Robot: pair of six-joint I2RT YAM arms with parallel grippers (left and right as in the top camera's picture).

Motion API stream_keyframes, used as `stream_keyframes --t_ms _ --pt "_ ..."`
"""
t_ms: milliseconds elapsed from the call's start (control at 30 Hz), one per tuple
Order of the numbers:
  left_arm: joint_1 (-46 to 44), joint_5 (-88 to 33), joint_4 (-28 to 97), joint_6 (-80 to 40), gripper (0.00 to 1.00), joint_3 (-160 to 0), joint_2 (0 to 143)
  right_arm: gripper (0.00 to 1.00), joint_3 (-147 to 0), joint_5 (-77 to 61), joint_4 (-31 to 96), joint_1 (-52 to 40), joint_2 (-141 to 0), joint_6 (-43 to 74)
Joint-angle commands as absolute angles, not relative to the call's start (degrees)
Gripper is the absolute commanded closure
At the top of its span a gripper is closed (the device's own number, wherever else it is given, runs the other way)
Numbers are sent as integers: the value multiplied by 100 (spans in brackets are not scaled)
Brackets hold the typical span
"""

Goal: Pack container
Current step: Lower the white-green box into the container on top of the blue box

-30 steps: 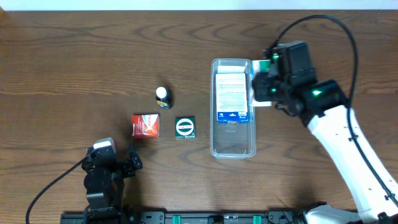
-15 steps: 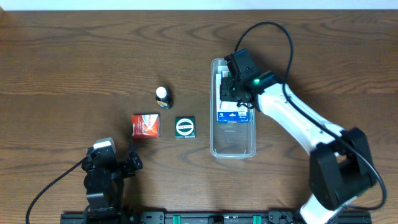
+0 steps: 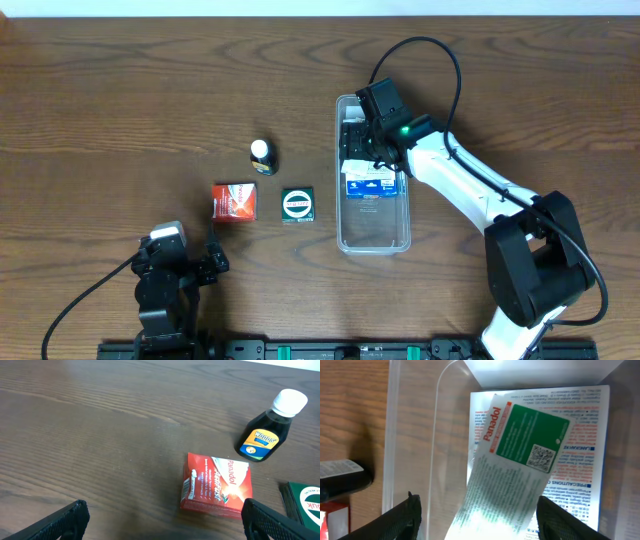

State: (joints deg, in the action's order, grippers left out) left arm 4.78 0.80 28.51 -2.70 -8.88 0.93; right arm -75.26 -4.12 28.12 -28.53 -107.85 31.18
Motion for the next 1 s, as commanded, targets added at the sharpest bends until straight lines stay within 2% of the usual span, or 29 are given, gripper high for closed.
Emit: stream_keyframes --t_ms 0,200,267,333,567,967 --pt "480 60 2858 -174 2 -794 102 32 -7568 -504 2849 -2880 -10543 3122" --pt "480 60 2858 -172 2 -794 102 56 -7568 -421 3188 -2877 -10333 3120" --pt "480 60 2858 -174 2 -794 102 77 -7568 -239 3315 -2877 -10335 3122" --pt "480 60 2858 -174 2 -794 102 87 -7568 10 3430 -2880 -10335 3124" --pt "480 60 2858 -174 2 -794 102 93 -7566 620 3564 -2884 -10477 3277" --pt "480 60 2858 -174 2 -794 102 92 -7566 963 3430 -2867 -10969 3280"
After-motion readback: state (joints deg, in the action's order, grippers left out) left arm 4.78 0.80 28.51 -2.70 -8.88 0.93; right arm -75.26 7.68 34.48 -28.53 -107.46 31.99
